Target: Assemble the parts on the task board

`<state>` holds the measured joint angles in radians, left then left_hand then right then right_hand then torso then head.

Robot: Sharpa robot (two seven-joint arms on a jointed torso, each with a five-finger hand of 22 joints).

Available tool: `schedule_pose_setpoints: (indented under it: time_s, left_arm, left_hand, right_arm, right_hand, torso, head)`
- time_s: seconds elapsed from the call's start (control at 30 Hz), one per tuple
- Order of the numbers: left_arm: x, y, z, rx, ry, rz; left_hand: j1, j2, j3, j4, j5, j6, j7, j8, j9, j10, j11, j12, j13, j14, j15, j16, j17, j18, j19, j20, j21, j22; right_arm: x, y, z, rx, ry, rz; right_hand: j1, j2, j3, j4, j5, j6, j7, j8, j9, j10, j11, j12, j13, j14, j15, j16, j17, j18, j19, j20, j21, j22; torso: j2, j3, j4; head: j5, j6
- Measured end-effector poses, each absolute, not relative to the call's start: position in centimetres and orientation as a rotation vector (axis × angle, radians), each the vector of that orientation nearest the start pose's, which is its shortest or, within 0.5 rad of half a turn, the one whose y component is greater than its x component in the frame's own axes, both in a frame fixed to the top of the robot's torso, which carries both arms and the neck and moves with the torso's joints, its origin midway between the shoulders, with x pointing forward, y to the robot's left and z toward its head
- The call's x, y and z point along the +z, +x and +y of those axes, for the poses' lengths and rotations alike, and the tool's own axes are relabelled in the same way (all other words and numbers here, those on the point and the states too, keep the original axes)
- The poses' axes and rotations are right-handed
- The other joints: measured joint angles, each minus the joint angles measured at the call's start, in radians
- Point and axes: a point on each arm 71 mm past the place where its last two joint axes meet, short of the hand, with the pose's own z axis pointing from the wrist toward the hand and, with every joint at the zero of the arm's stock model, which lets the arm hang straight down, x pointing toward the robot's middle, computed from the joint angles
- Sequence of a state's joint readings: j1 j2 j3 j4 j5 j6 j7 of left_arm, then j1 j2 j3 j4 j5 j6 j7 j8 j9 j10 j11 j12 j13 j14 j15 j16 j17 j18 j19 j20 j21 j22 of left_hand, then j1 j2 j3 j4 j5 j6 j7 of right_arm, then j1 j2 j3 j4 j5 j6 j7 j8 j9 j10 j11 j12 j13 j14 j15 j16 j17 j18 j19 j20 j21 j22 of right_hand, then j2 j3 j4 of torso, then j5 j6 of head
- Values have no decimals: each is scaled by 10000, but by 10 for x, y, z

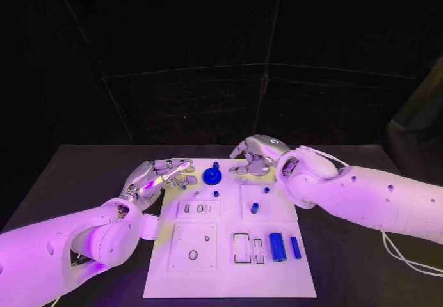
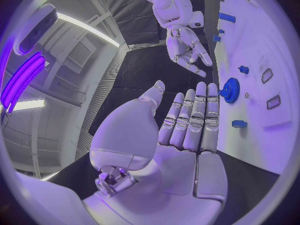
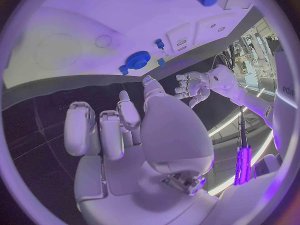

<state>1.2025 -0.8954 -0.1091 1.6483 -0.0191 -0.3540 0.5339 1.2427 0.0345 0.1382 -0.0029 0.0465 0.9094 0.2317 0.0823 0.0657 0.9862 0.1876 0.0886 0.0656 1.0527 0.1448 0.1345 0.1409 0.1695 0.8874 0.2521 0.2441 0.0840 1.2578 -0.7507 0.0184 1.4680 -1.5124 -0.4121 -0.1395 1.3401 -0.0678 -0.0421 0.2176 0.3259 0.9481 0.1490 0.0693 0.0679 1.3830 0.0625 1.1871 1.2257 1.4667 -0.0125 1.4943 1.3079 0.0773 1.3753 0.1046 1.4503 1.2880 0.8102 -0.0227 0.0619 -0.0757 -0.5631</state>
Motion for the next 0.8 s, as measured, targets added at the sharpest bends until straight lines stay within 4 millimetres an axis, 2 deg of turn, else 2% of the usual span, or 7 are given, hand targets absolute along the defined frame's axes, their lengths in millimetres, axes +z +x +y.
schedule_pose_setpoints:
  time_s: [0.2,0.3,0.4,0.53,0.63,0.8]
  left_arm:
    - [-183,457,202,-16113,-10266,13727]
    - [-183,457,200,-16142,-10257,13739]
    - [-183,458,199,-16161,-10251,13747]
    - [-184,458,198,-16204,-10239,13766]
    - [-184,458,197,-16215,-10237,13773]
    - [-184,458,197,-16234,-10243,13793]
  left_hand:
    - [0,0,29,-29,0,0,0,0,0,0,0,0,0,0,0,0,0,0,0,0,0,0]
    - [48,48,29,-29,0,0,0,0,0,0,0,0,0,0,0,-14,0,0,36,36,0,-12]
    - [48,48,1,-57,0,1,0,0,0,0,0,0,0,0,0,-40,0,0,36,36,0,-19]
    - [48,48,29,-85,0,57,17,0,0,0,0,0,0,0,0,-40,0,-1,36,36,0,-18]
    - [48,48,29,-85,0,57,17,0,0,0,0,0,0,0,0,-40,0,0,36,36,0,-18]
    - [48,48,29,-85,0,56,17,0,0,0,0,0,0,0,0,-40,0,0,36,36,0,-17]
  right_arm:
    - [-125,504,-243,6828,-179,14543]
    - [-124,501,-265,7101,397,14584]
    - [-124,499,-278,7393,833,14612]
    - [-128,500,-294,7472,1315,14692]
    - [-136,502,-306,7332,1592,14849]
    - [-152,503,-315,7189,1879,15182]
  right_hand:
    - [571,2,73,-326,-261,70,-2,0,0,-115,-34,-237,-174,0,0,-122,-1,1,-136,-28,-82,-157]
    - [776,-75,67,-484,-276,70,-2,0,0,-131,-18,-297,-247,0,0,-145,-1,1,-156,-45,-111,-242]
    - [854,-67,71,-571,-409,70,-2,0,0,-167,-54,-355,-280,0,0,-192,-2,1,-192,-9,-156,-290]
    - [891,-108,58,-583,-452,70,-2,0,0,-167,-53,-354,-296,0,0,-192,-2,0,-225,-43,-156,-297]
    - [891,-108,31,-611,-471,70,-2,0,0,-166,-53,-395,-306,0,0,-192,-2,0,-226,-43,-156,-297]
    - [891,-108,3,-638,-494,70,-2,-14,0,-203,-16,-412,-320,0,0,-192,-2,0,-226,-43,-156,-296]
  torso:
    - [-13,38,-95]
    - [-13,65,-129]
    - [-12,84,-149]
    - [-8,105,-160]
    - [-4,96,-149]
    - [-5,85,-136]
  head:
    - [-38,88]
    - [-120,139]
    - [-197,158]
    - [-363,148]
    - [-448,128]
    - [-469,66]
